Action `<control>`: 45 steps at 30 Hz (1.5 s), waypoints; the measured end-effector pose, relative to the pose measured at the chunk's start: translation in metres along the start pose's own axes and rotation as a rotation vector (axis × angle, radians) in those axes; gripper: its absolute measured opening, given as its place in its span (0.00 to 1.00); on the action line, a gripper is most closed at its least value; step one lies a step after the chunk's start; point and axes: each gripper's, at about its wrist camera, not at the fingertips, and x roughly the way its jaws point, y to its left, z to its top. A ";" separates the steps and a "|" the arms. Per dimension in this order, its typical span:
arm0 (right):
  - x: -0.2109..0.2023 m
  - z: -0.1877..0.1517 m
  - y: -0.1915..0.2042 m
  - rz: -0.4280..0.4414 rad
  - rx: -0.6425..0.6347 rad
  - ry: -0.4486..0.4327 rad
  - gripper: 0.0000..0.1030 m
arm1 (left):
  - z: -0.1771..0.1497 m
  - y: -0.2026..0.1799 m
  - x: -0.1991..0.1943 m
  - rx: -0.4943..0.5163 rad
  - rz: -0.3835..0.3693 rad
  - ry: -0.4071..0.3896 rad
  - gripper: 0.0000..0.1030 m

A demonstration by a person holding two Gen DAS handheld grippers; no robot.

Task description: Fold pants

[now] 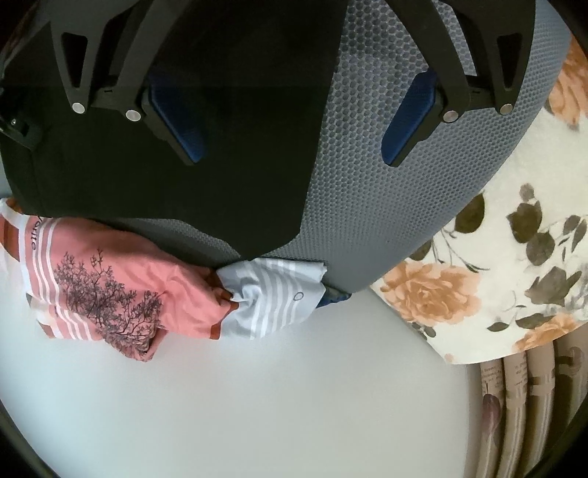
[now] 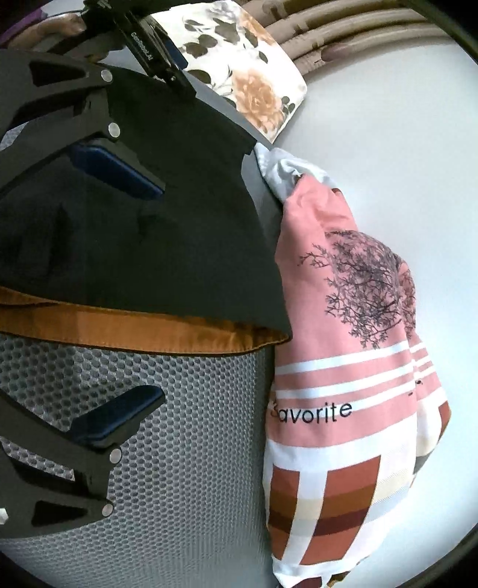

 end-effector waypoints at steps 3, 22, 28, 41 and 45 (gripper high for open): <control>-0.001 -0.001 0.002 0.007 -0.012 -0.005 0.99 | 0.000 0.000 -0.003 0.001 0.006 -0.016 0.97; -0.076 -0.005 0.019 0.077 -0.068 -0.005 0.99 | -0.004 -0.021 -0.088 0.007 0.086 -0.136 1.00; -0.143 -0.020 0.025 0.153 -0.077 -0.052 1.00 | 0.006 -0.036 -0.161 -0.003 0.054 -0.232 1.00; -0.240 -0.022 0.021 0.203 -0.088 -0.134 1.00 | 0.019 -0.045 -0.294 0.004 0.088 -0.316 1.00; -0.253 -0.023 0.016 0.224 -0.059 -0.134 1.00 | 0.017 -0.038 -0.308 -0.079 0.057 -0.261 1.00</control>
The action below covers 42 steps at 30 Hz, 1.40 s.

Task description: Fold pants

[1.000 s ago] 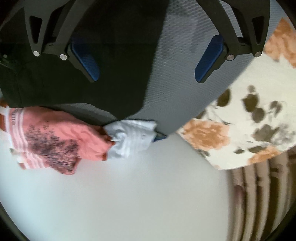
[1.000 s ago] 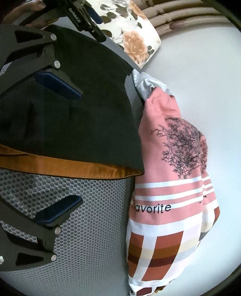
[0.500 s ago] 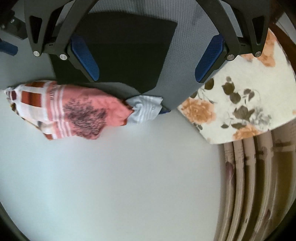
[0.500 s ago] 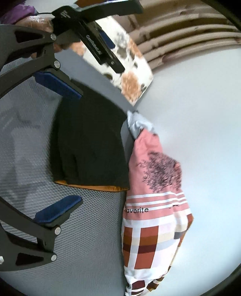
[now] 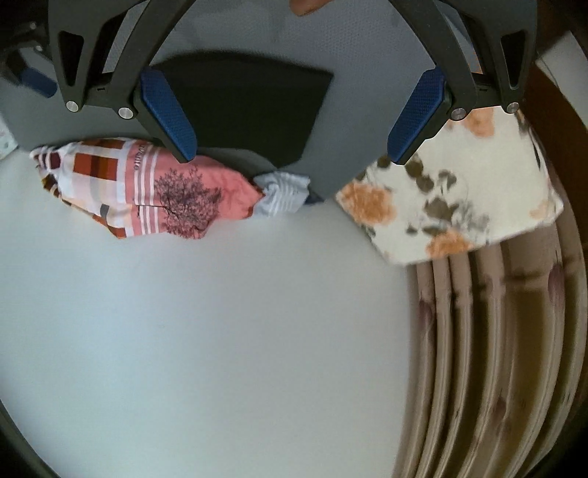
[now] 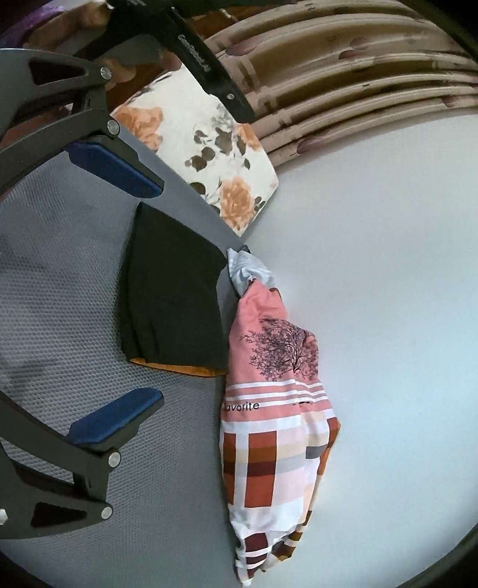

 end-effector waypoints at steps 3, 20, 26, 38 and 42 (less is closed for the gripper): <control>-0.008 0.000 0.001 0.003 0.002 -0.007 1.00 | -0.007 0.003 -0.002 -0.022 -0.026 0.008 1.00; -0.003 -0.016 0.019 -0.012 -0.046 0.039 1.00 | -0.042 -0.004 0.008 0.075 -0.032 0.026 1.00; 0.003 -0.019 0.024 -0.003 -0.061 0.061 1.00 | -0.041 -0.006 0.014 0.089 -0.022 0.029 1.00; 0.007 -0.022 0.025 -0.004 -0.070 0.076 1.00 | -0.046 -0.011 0.018 0.105 -0.038 0.046 1.00; 0.008 -0.023 0.026 -0.004 -0.066 0.086 1.00 | -0.047 -0.011 0.019 0.104 -0.043 0.050 1.00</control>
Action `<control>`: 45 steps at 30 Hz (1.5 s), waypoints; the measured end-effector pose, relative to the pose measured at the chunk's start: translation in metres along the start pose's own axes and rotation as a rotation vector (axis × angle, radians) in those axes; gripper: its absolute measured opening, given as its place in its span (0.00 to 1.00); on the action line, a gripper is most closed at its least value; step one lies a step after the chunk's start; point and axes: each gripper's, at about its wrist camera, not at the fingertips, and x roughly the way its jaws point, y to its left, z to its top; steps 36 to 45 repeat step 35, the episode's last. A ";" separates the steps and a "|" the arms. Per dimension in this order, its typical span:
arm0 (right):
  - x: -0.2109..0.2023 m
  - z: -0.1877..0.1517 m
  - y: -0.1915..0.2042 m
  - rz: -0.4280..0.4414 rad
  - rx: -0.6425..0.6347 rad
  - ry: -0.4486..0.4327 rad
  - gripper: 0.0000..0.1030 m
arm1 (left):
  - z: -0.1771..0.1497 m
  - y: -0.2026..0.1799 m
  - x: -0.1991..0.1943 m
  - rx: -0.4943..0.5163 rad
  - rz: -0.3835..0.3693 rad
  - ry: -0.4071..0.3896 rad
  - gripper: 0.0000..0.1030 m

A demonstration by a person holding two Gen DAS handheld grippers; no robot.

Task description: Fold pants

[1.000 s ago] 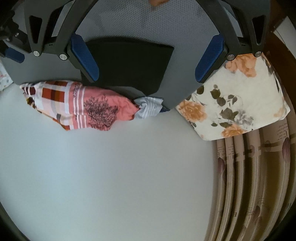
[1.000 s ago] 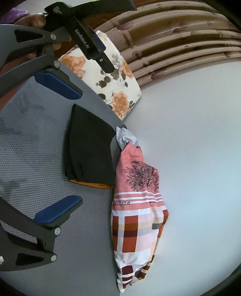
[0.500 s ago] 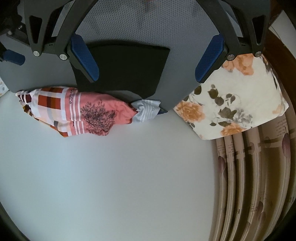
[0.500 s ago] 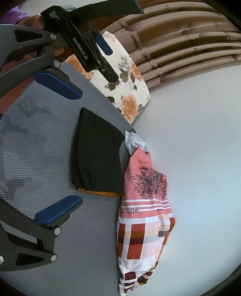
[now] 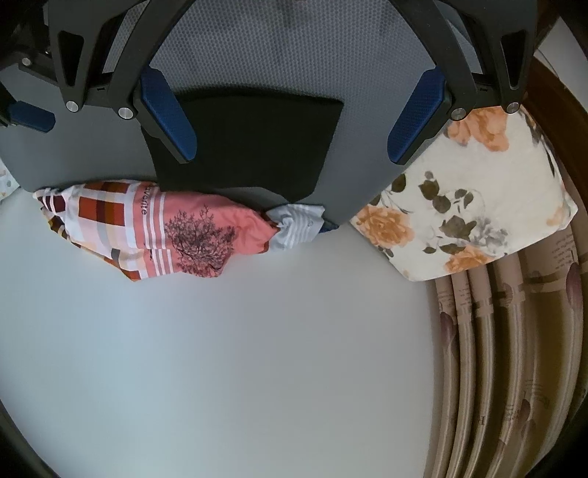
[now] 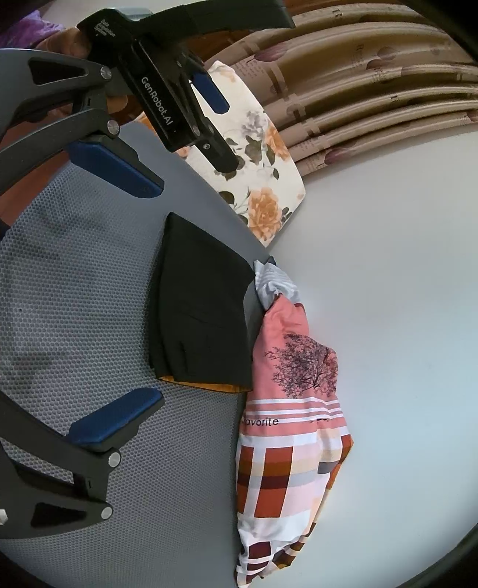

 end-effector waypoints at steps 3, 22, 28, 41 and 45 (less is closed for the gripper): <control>0.002 -0.001 -0.001 0.000 0.004 0.007 1.00 | -0.001 0.000 0.001 0.003 0.001 0.001 1.00; 0.010 -0.005 -0.005 0.006 0.007 0.034 1.00 | -0.007 0.002 0.004 0.004 -0.008 0.013 1.00; 0.014 -0.008 -0.005 0.009 0.008 0.046 1.00 | -0.010 -0.001 0.004 0.007 -0.005 -0.007 1.00; 0.016 -0.007 -0.005 0.011 0.007 0.049 1.00 | -0.005 0.002 -0.001 -0.013 0.009 -0.041 1.00; 0.016 -0.007 -0.005 0.011 0.007 0.049 1.00 | -0.005 0.002 -0.001 -0.013 0.009 -0.041 1.00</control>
